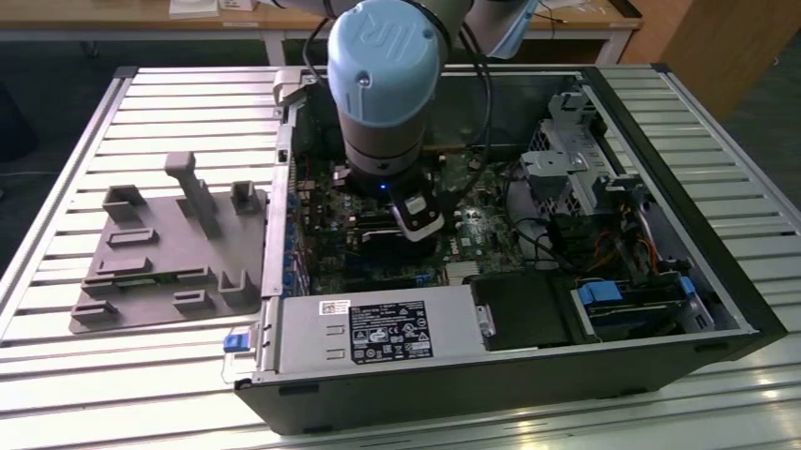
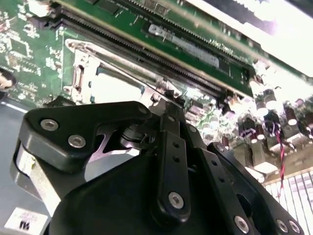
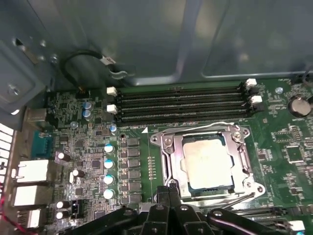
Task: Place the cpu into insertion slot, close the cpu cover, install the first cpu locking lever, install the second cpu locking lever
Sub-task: 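Install the second cpu locking lever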
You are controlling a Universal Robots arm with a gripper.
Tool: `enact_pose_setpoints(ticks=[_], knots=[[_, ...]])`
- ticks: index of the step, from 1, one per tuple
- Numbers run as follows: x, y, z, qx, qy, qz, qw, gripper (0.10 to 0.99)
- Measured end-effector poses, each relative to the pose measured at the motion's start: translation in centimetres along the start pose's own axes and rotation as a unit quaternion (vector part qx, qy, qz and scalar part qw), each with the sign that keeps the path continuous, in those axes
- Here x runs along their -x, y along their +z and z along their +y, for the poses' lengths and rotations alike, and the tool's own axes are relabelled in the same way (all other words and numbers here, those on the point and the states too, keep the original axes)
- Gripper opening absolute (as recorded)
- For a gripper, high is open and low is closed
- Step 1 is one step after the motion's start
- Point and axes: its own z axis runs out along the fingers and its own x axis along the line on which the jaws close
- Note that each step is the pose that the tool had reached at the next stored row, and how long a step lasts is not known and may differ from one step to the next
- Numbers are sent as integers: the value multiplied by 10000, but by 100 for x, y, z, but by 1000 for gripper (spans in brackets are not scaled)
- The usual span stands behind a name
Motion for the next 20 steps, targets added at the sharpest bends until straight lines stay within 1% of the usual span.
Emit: enact_pose_setpoints(ticks=[6, 12, 15, 18, 20], knots=[[3, -147, 62, 1, 0, 0, 10000, 102], [6, -324, 136, 2, 0, 0, 10000, 102], [8, -387, 163, -3, 0, 0, 10000, 102], [16, -450, 190, -37, -2, -3, 10000, 102], [28, -483, 206, -94, -6, -9, 10000, 102]])
